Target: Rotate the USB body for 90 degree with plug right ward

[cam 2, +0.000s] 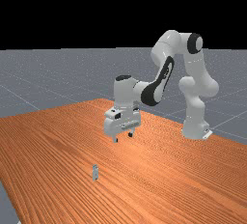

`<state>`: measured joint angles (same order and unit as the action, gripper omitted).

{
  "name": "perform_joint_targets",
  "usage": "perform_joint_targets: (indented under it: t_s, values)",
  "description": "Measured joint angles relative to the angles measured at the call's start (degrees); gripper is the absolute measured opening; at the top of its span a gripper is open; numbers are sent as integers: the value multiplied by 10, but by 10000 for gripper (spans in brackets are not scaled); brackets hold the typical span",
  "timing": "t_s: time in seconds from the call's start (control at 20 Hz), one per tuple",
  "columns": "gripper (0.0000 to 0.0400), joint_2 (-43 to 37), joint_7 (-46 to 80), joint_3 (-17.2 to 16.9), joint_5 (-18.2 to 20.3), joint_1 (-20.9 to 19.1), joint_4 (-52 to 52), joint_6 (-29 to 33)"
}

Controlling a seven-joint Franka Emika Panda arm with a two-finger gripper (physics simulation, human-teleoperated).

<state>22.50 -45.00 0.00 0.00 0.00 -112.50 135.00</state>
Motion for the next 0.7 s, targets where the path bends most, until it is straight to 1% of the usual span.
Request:
perform_joint_targets:
  t_s: [0.05, 0.1, 0.15, 0.2, 0.25, 0.35, 0.4, 0.45, 0.55, 0.7]
  values:
    - [243, 0, 0, 0, 0, 0, 0, 0]
    - [148, 0, 0, 0, 0, 0, 0, 0]
    - [90, 0, 0, 0, 0, 0, 0, 0]
    - [54, 0, 0, 0, 0, 0, 0, 0]
    - [33, 0, 0, 0, 0, 0, 0, 0]
    - [12, 3, 0, 0, 0, 0, 4, 2]
    - [7, 4, 3, -3, -7, 2, 6, -2]
    - [5, 4, -25, 1, 0, -7, 6, -2]
    - [2, 5, -48, -2, 2, -20, 8, -2]
    - [0, 10, -103, -8, 6, -49, 17, -6]
